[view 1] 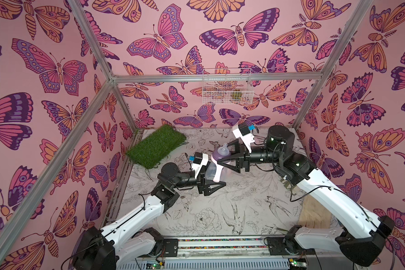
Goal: Assemble the baby bottles
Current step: Screw the nipple onto the baby bottle.
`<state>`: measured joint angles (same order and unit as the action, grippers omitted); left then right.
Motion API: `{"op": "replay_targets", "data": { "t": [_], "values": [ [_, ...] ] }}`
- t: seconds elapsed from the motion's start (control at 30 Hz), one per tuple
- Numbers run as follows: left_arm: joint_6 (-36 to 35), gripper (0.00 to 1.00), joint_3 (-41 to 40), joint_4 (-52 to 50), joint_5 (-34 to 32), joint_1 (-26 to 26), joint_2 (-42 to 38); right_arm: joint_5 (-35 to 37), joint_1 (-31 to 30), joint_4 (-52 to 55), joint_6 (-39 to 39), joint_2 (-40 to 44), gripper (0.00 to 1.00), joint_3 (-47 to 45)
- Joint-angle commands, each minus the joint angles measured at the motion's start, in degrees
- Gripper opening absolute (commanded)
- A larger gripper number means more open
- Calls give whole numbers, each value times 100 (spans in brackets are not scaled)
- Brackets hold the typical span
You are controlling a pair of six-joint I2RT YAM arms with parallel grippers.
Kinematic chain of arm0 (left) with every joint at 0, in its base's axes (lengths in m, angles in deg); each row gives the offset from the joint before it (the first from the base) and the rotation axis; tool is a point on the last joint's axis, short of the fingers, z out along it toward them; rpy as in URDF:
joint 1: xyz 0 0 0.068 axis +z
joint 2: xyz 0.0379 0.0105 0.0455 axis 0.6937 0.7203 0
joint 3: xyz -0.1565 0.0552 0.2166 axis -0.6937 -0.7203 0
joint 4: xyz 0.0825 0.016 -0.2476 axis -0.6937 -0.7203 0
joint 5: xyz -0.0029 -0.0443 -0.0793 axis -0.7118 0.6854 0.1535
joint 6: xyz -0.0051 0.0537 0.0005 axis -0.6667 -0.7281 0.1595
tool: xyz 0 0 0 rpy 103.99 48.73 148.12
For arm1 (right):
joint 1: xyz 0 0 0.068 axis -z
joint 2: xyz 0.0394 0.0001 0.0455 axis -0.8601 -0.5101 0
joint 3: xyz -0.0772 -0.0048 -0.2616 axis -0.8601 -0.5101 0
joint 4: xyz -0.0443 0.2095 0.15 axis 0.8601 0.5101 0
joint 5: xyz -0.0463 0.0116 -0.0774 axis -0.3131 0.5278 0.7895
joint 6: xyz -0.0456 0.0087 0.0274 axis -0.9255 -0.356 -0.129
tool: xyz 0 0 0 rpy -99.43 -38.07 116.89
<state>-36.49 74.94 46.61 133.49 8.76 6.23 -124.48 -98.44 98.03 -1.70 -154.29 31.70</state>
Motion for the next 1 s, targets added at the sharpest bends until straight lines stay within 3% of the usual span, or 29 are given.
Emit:
{"op": "replay_targets", "data": {
  "t": [0.0,0.13,0.3,0.33,0.53,0.8,0.9,0.97],
  "values": [
    [-164,0,-82,128,-177,12,-140,236,-16,-49,142,40,44,168],
    [-596,0,-65,-670,-938,12,-350,528,-17,55,279,43,10,57],
    [-1078,0,13,-1475,-1822,9,-619,933,-117,180,381,122,2,-146],
    [-1148,0,11,-1603,-2089,5,-676,1293,-176,261,381,135,0,-156],
    [-1748,0,13,-2282,-3738,-73,-832,2816,-825,742,358,-26,0,81],
    [-3119,0,-17,-2540,-6958,-816,-730,4736,-1403,913,1211,-435,0,480],
    [-3443,0,-6,-2530,-7618,-981,-615,5085,-1422,826,1662,-518,0,497],
    [-3487,0,1,-2528,-7654,-1011,-596,5157,-1424,815,1795,-570,0,545]
  ]
}}
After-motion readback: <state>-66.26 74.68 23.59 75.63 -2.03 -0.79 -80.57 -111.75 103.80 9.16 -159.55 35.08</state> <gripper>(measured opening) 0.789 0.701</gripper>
